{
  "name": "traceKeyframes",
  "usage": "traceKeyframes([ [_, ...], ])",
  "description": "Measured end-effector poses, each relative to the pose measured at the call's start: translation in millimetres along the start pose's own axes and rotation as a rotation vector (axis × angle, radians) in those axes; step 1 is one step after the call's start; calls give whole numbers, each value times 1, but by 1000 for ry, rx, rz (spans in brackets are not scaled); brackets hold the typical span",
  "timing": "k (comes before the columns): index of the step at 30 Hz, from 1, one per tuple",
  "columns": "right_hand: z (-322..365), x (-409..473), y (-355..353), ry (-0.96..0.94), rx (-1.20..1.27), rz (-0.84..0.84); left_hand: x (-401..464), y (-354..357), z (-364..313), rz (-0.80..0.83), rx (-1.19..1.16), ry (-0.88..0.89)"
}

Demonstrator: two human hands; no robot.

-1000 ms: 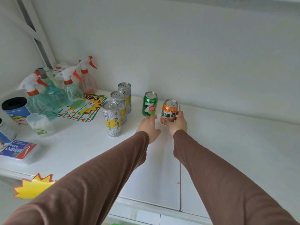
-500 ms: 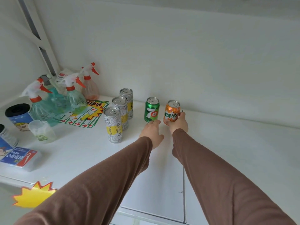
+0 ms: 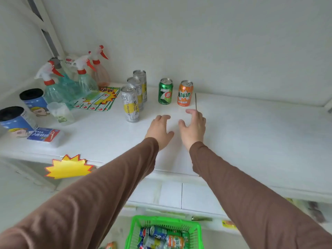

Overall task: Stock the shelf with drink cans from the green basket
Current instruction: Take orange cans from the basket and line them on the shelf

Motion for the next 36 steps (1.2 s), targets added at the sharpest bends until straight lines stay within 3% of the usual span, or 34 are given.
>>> traceKeyframes([
  [6,20,-135,-45,-216,-86,-163,-134,-22,-13,-95,-96,155],
  [12,-24,-266,-30,-250,-87,-158,-264,-1,20,-94,-145,223],
  [19,-134,-371,36,-108,-156,75,-359,93,135,23,-134,-14],
  [22,-199,-405,68,44,-159,158,-394,148,192,107,-92,-188],
  [28,-347,-472,154,570,-76,414,-446,264,286,315,-20,-475],
  [36,-481,-556,298,1106,184,657,-446,383,381,391,5,-577],
])
Point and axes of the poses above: each hand's wrist, its own x-axis towards the middle knuckle, its own y-axis out of the palm, z = x × y, the point moved 10 cm from there along x, towards the middle knuckle, and after that the axes turned 12 degrees about -x, right-handed, at the moved point
